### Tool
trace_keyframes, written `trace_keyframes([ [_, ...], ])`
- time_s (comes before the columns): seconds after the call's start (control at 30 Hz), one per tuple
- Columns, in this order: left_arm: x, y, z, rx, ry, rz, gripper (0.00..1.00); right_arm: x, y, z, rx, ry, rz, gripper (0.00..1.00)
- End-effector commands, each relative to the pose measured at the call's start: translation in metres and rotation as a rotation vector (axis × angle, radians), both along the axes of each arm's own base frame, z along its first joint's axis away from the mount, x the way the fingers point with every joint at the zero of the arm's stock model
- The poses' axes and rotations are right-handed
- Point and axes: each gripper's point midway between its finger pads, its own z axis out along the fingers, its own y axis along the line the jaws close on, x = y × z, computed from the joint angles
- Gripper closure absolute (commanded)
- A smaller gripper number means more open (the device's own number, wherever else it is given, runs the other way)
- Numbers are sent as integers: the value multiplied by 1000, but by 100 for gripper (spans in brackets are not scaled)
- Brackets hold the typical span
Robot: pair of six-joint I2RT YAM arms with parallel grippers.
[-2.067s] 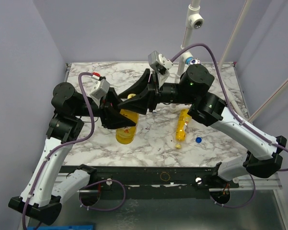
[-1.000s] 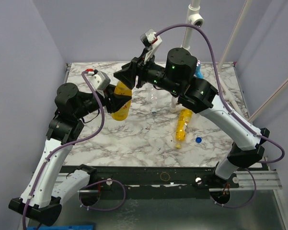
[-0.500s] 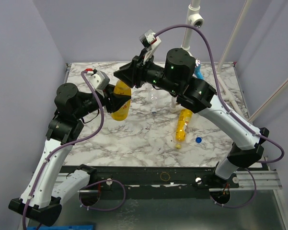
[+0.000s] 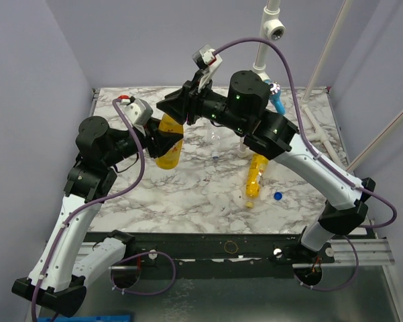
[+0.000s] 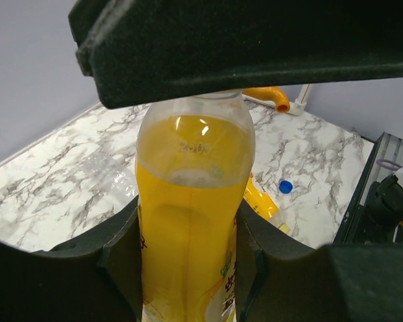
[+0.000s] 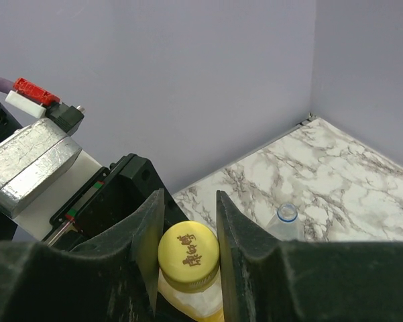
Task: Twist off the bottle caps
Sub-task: Unscrew the bottle cap from the plastic bottle.
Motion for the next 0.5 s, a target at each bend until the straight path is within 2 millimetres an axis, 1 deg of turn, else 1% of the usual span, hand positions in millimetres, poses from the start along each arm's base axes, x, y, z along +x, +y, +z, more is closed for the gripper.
trace_keyframes([
  [0.0,-6,1,16,-22,-36,-5,100,-10,-4,15,45,-36,25,99],
  [0.07,-11,-2,17,-28,-29,-34,100,-16,-7,21,61,-59,45,99],
  [0.13,-24,-9,18,-38,-16,-113,100,-27,-10,27,72,-97,98,100],
  [0.17,-36,-14,18,-44,-5,-181,100,-38,-9,28,75,-120,155,99],
  [0.2,-51,-19,18,-53,13,-271,100,-50,-11,33,88,-152,209,99],
  [0.27,-87,-27,20,-67,51,-470,100,-80,-15,38,100,-210,355,99],
  [0.33,-116,-28,23,-83,119,-632,100,-115,-22,41,109,-264,526,100],
  [0.4,-130,-28,24,-85,174,-709,100,-150,-33,41,112,-313,710,99],
  [0.47,-137,-27,25,-81,193,-744,100,-178,-44,36,105,-338,872,99],
])
